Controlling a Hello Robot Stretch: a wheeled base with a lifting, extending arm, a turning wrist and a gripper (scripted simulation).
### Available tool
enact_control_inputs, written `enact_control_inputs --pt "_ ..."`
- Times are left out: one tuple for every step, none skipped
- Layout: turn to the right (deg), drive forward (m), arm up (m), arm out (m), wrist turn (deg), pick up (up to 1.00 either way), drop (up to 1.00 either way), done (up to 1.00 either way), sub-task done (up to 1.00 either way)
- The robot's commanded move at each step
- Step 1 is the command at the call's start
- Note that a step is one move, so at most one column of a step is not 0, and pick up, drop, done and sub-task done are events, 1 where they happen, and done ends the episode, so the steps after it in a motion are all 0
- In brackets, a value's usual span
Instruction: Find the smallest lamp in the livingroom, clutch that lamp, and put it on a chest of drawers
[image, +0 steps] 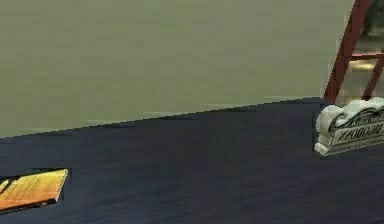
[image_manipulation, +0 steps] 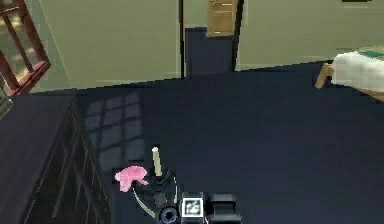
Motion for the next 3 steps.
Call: enact_control_inputs --pt "-21.0 0.00 0.00 0.00 0.0 0.00 0.00 0.00 0.00" --pt "-3.0 0.00 0.00 0.00 0.0 0.00 0.00 0.00 0.00" --pt "21.0 0.00 0.00 0.00 0.0 0.00 0.00 0.00 0.00"
